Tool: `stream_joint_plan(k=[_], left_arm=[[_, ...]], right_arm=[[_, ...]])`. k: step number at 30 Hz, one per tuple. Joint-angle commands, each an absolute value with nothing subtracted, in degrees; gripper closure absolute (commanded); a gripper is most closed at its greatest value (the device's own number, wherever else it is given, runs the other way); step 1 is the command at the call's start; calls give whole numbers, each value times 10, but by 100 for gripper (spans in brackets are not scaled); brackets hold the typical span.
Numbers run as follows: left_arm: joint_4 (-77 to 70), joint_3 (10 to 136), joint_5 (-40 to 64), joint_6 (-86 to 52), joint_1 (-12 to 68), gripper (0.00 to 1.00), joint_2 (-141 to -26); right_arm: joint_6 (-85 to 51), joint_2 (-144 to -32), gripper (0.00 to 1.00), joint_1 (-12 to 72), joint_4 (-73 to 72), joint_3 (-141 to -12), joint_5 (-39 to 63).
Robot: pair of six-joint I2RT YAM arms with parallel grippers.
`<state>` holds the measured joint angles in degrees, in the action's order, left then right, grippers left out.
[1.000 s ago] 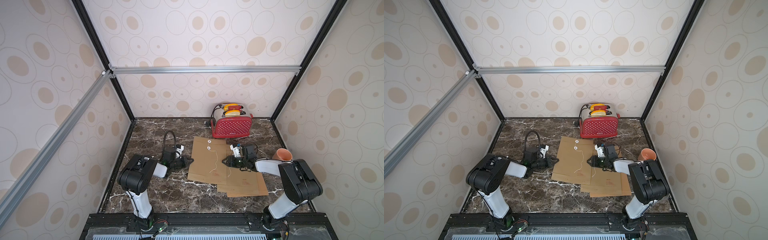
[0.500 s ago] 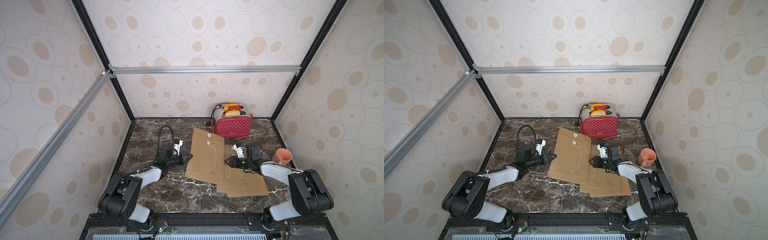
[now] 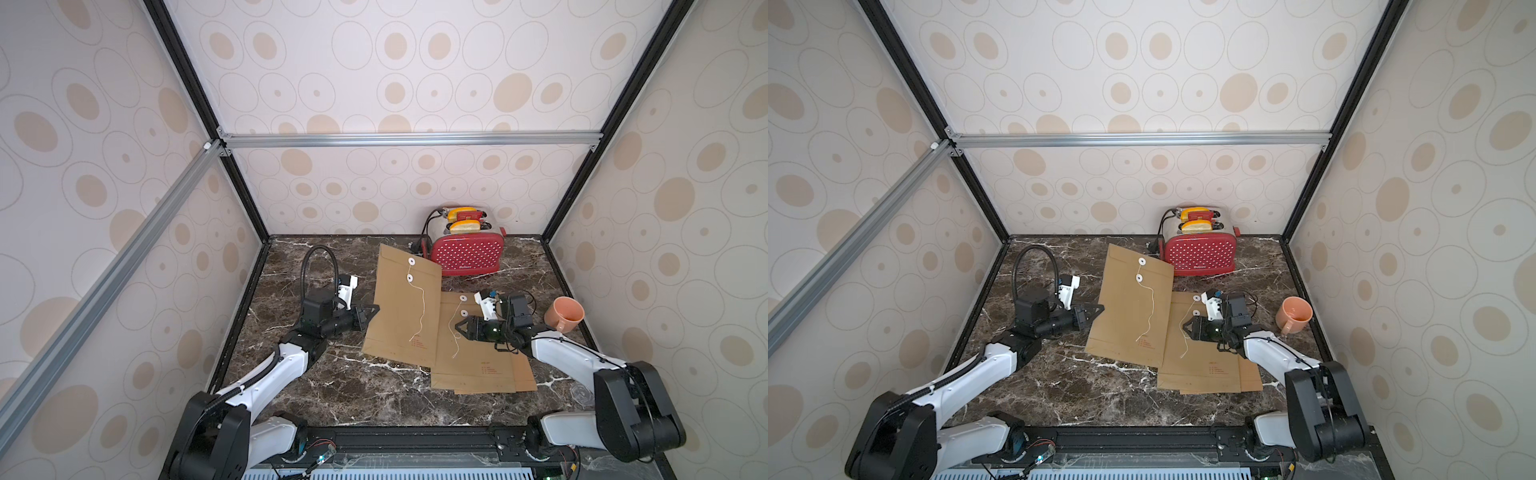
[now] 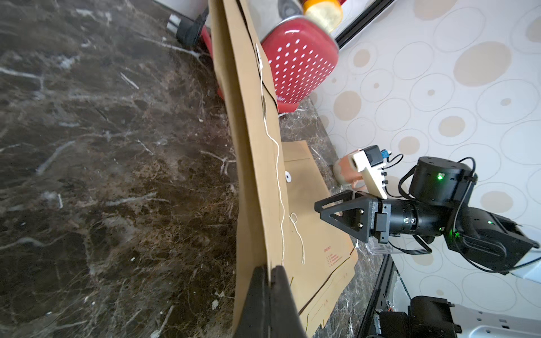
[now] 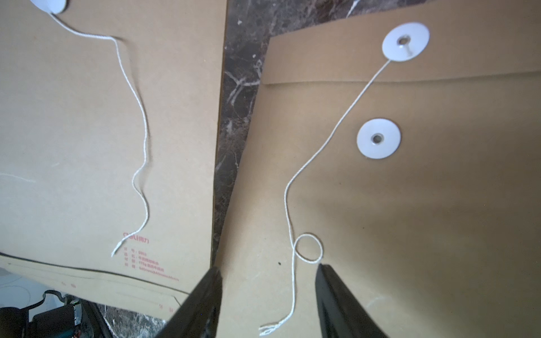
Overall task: Close the mouth of the file bag
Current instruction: Pick up the file bag from the center of the board.
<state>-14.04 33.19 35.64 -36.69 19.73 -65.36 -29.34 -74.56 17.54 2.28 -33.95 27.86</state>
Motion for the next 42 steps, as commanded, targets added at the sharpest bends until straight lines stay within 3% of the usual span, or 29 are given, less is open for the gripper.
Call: stream_joint_plan(k=[1,9,12,20,28,33,42], left_arm=[[-128,336,361,-340,201,100,-616],[-147,328,361,-345,201,100,-540],[-146,347,379,-351,201,100,-540],[-46,446,390,-300,201,100,-526],[-162,473,476,-275,200,100,-527],[-184,496,518,-294,201,100,-543],[-277,524,562,-351,201,100,-569]], right_arm=[[-293,-710,41,171,51,-337,268],[-284,-602,19,160,64,-332,286],[-266,-576,16,150,96,-357,295],[-293,-537,15,16,35,-378,433],[-323,-587,19,9,-67,-490,572],[-428,-589,20,11,-257,-471,565],[-448,-630,22,14,-310,-521,569]])
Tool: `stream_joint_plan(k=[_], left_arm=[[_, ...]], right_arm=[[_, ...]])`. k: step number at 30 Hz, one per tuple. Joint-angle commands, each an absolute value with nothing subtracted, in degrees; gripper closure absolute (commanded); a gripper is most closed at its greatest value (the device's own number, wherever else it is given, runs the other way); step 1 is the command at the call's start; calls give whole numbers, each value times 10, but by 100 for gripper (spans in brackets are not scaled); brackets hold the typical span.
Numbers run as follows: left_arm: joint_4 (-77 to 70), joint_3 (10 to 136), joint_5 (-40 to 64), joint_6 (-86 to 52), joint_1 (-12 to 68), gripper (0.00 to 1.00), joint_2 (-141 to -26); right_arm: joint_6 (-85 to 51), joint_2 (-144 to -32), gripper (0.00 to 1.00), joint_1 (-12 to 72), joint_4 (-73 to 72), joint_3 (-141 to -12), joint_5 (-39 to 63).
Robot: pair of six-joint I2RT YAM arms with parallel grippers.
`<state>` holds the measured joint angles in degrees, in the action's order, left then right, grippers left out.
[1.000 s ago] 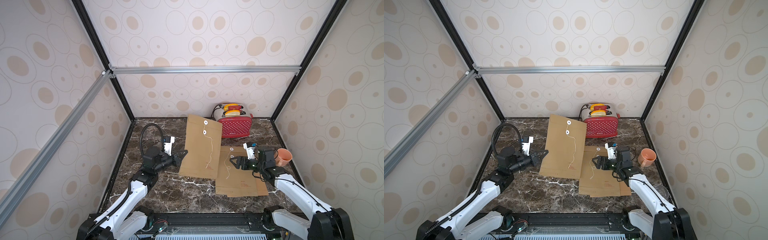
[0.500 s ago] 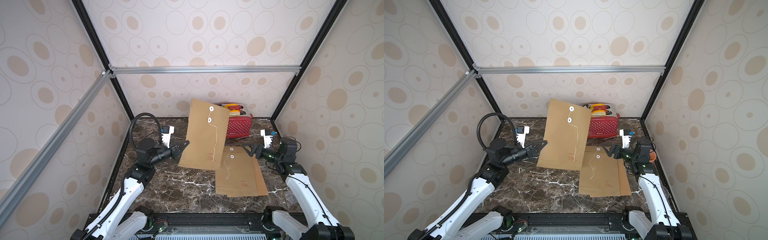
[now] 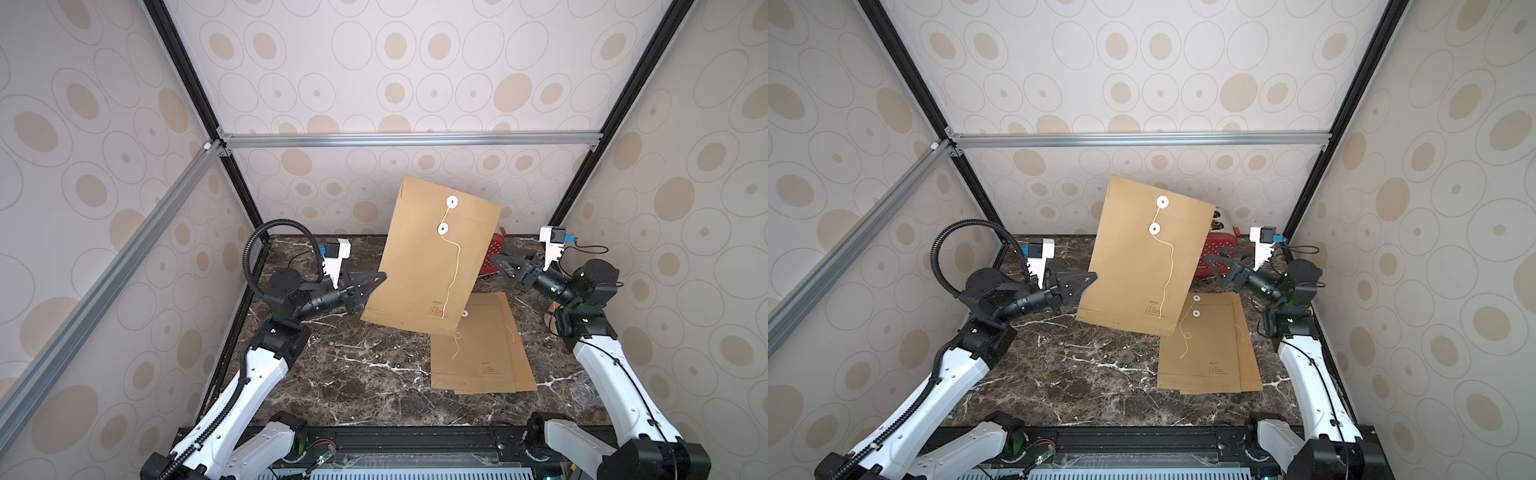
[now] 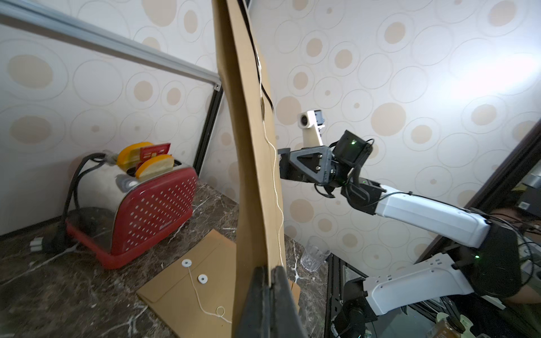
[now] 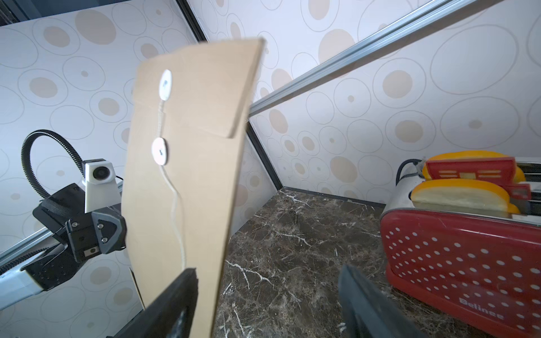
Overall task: Close the mouth of the file bag
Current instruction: Pick up the file bag from the center of the board.
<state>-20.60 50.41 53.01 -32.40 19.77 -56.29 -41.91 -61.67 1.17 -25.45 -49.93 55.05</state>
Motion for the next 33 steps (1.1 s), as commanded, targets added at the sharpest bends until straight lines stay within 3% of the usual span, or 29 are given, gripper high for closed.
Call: stream_joint_plan(k=[1,6,10,13,24,33], left_arm=[[-282,520,565,-351,201,100,-572],[-277,500,567,-350,200,100,-572],[-230,499,545,-316,201,100,-549],[-205,496,535,-301,201,100,-535],[-196,496,522,-306,201,100,-537],[-262,490,560,-351,201,100,-549]], right_arm=[[-467,-639,23,15,-332,-522,578],[-530,-650,29,33,-407,-518,609],[-459,-621,34,34,-297,-521,606],[-402,-602,34,27,-231,-518,600],[-506,-607,29,-18,-357,-501,630],[-534,-647,28,40,-388,-530,634]])
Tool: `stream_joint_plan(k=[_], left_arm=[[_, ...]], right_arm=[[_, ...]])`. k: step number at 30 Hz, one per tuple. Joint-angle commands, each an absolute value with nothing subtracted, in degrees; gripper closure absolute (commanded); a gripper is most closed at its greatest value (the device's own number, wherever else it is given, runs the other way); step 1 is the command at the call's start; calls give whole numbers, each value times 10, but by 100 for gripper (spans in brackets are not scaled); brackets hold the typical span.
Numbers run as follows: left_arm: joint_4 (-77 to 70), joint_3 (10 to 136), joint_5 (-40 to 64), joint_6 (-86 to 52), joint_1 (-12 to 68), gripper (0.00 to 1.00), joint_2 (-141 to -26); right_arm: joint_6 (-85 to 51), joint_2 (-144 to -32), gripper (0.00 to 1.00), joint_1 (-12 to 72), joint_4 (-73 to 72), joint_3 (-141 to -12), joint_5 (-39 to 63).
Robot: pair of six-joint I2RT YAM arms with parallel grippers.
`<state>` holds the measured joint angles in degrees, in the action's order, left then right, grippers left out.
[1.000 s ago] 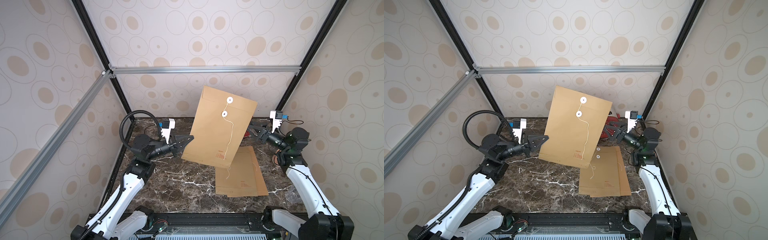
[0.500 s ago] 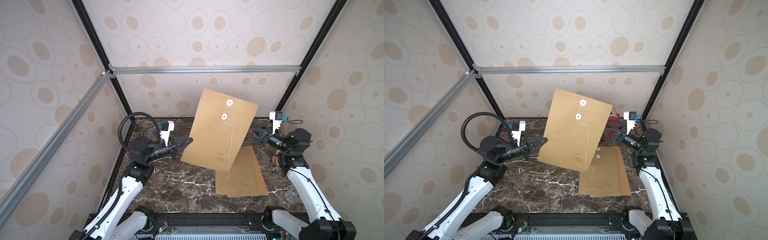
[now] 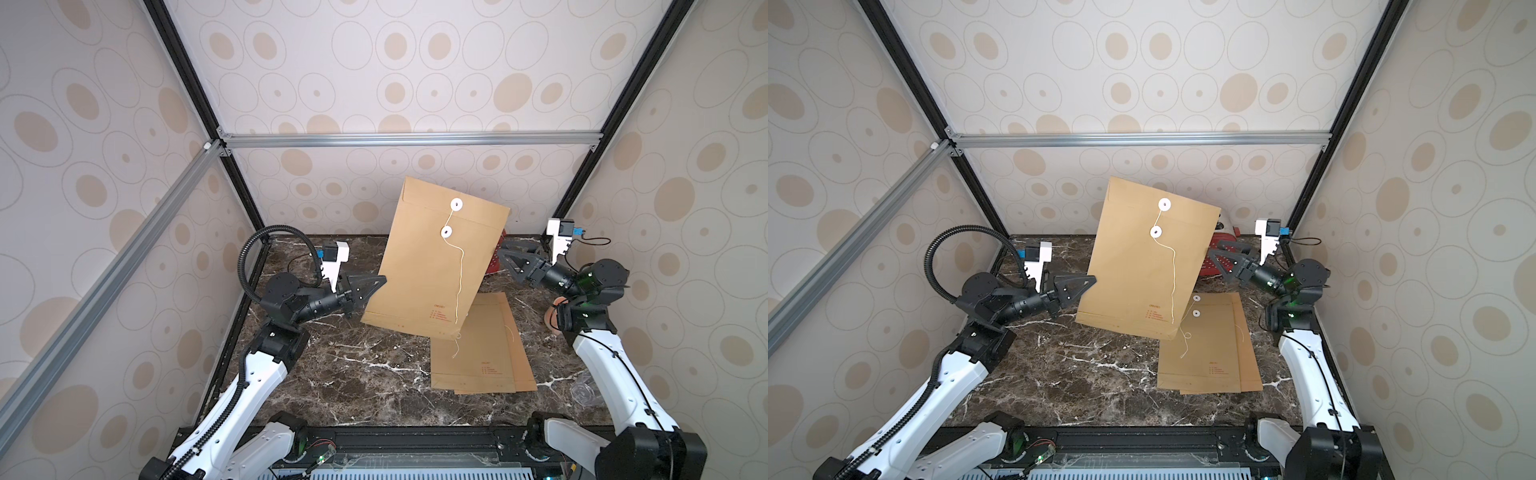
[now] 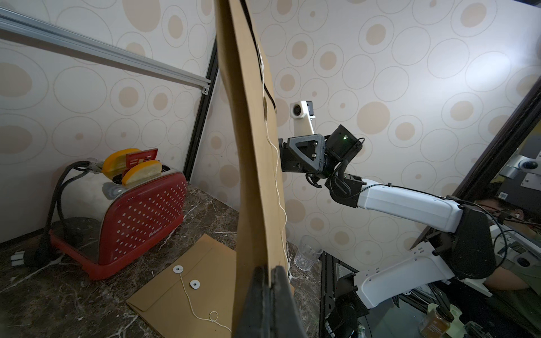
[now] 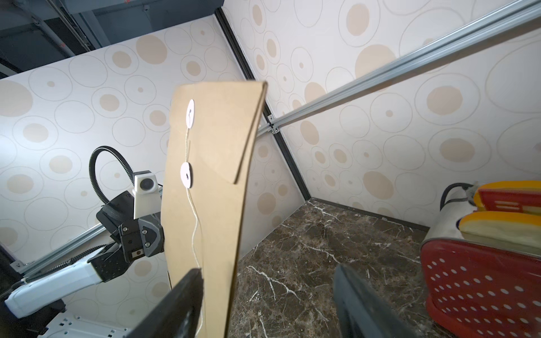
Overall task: Close the mouth of the file bag
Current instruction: Pick up the file bag from the center of the board.
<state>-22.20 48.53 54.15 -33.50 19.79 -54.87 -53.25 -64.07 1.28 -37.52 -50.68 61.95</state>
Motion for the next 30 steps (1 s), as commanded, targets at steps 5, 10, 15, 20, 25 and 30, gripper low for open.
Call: stream_joint_plan(k=[5,10,15,20,25,30], left_arm=[[-246,490,557,-342,201,100,-544],[-245,490,555,-344,201,100,-550],[-181,510,549,-325,201,100,-563],[-156,523,542,-318,201,42,-575],[-167,551,539,-327,201,24,-614],[-157,617,537,-331,200,20,-648]], right_arm=[[-487,-643,37,71,-337,-541,624],[-483,-639,64,71,-330,-541,622],[-471,-627,94,71,-312,-542,621],[-448,-609,100,71,-267,-547,628],[-420,-589,100,71,-224,-549,639],[-405,-586,100,72,-190,-551,654]])
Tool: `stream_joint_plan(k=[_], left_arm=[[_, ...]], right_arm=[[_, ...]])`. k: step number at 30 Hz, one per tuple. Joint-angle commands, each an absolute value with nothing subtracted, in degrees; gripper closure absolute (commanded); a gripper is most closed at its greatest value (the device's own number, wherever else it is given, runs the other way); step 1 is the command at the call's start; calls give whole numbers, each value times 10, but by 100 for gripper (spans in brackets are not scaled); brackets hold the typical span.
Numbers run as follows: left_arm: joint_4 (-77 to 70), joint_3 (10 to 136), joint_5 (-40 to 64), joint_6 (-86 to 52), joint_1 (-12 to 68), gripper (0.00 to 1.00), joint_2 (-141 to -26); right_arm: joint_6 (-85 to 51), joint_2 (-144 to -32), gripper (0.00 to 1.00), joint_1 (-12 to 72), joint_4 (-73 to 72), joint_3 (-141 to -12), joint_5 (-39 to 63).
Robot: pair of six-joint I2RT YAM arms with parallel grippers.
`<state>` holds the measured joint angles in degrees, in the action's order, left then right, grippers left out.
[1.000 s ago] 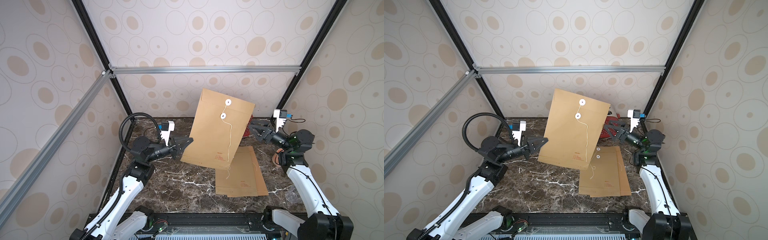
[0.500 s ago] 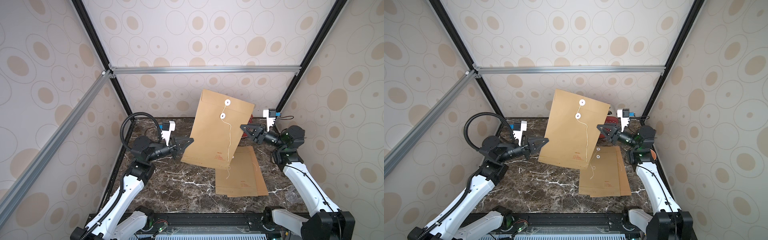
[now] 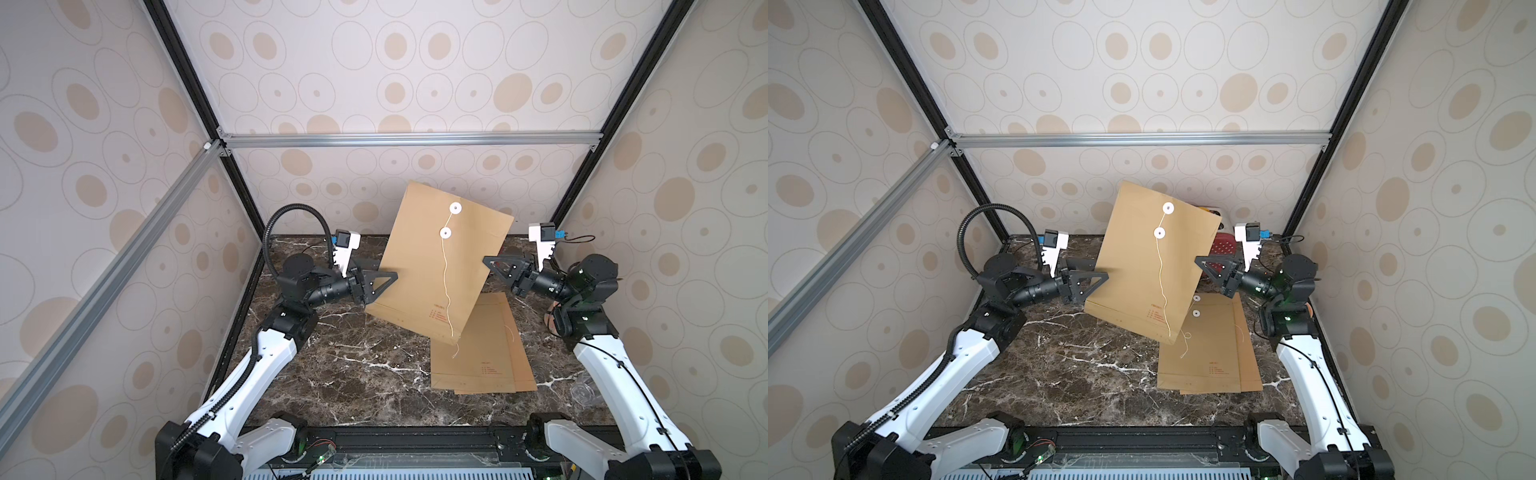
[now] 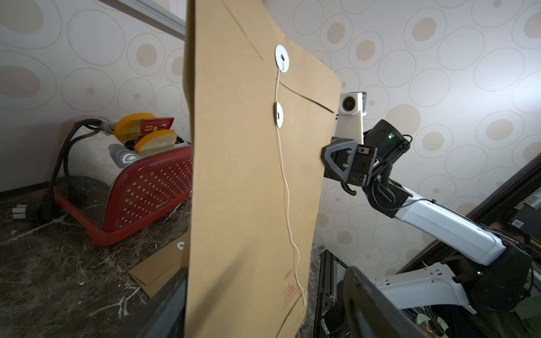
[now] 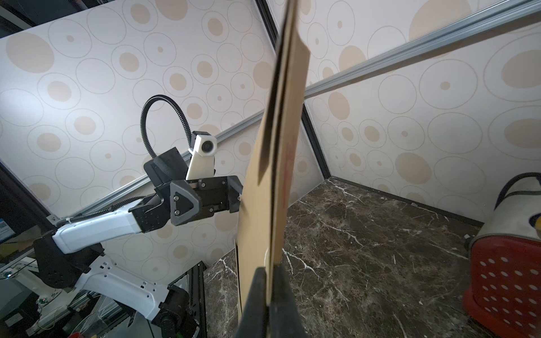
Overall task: Close the mouth of the file bag
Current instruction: Pick up the file bag from the center of the board.
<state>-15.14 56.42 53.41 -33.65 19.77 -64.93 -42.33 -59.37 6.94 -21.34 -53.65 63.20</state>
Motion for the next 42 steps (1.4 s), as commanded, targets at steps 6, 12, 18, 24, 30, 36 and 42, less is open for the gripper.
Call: stream_joint_plan(k=[6,12,18,24,30,36,42], left_arm=[[-158,643,543,-321,201,24,-677],[-196,619,542,-331,201,52,-684],[-205,613,551,-337,201,56,-692],[-221,603,562,-352,201,42,-708],[-229,597,566,-362,201,46,-708],[-176,600,536,-334,201,29,-698],[-212,593,550,-353,201,28,-698]], right_arm=[[-403,-565,100,73,-175,-544,656],[-381,-556,100,74,-142,-538,661],[-394,-558,100,79,-159,-531,660],[-395,-565,100,109,-171,-525,641],[-394,-569,100,120,-173,-526,631],[-431,-547,100,120,-211,-516,641],[-414,-519,100,120,-180,-517,641]])
